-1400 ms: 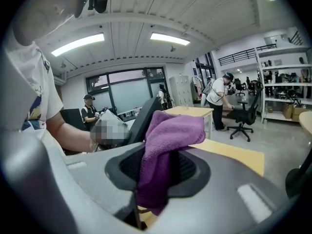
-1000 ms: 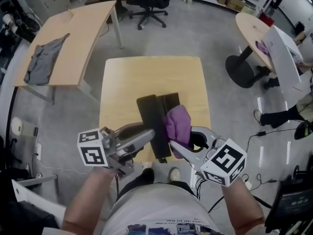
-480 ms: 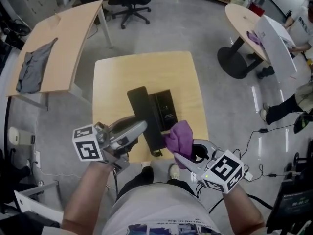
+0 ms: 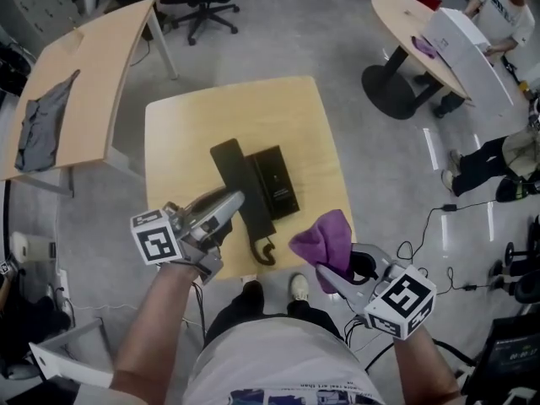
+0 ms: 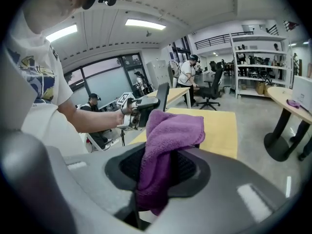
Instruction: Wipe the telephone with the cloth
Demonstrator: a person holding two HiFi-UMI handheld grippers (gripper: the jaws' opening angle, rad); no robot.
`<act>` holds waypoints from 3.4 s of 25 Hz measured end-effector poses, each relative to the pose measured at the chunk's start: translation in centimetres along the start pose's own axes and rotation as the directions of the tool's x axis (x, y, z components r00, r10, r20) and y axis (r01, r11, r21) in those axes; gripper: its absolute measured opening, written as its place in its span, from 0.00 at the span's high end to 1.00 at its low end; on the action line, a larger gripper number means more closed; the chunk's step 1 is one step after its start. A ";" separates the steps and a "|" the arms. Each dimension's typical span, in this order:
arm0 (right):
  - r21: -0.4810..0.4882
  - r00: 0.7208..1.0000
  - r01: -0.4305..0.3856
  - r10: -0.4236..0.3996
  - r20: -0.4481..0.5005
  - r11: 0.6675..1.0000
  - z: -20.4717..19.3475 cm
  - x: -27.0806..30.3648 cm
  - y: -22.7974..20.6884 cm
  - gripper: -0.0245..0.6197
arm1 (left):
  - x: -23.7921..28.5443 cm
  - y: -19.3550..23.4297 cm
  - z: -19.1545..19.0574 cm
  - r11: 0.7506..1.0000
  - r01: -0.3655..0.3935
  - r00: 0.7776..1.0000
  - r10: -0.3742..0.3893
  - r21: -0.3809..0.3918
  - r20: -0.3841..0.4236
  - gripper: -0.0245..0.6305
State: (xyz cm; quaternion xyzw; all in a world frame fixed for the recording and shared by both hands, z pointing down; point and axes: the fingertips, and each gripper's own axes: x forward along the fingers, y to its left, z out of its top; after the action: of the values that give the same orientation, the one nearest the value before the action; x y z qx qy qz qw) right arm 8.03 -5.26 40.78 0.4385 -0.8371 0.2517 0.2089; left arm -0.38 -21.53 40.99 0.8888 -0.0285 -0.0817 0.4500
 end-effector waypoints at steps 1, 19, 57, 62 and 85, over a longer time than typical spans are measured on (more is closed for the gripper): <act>0.006 1.000 0.013 -0.013 0.006 1.000 0.2 -0.3 -0.2 0.78 | 0.2 0.7 -0.4 1.000 -0.005 1.000 0.005 -0.006 -0.001 0.84; 0.068 0.997 0.050 -0.046 -0.056 0.996 -0.2 -1.5 -1.5 0.78 | 1.2 11.6 -6.5 0.996 -0.072 0.997 0.071 -0.060 -0.022 0.84; 0.101 0.998 -0.004 0.010 -0.060 0.995 0.5 0.8 -1.2 0.78 | 1.0 16.9 -10.0 0.943 -0.290 0.953 0.269 -0.164 -0.140 0.78; 0.103 0.998 -0.004 0.010 -0.056 0.995 0.3 0.6 -1.2 0.78 | 0.9 17.2 -10.0 0.937 -0.316 0.943 0.293 -0.150 -0.157 0.74; -0.044 0.992 -0.126 0.127 0.022 0.991 -0.6 -1.9 -1.4 0.78 | -3.6 9.8 -9.4 0.864 -0.498 0.861 0.503 0.079 -0.072 0.68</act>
State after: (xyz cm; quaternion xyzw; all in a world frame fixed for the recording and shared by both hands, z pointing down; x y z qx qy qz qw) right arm 10.35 -4.36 40.50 0.3832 -0.8708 0.2412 0.1915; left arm -2.12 -19.44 54.77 0.8664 -0.2400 0.0790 0.4308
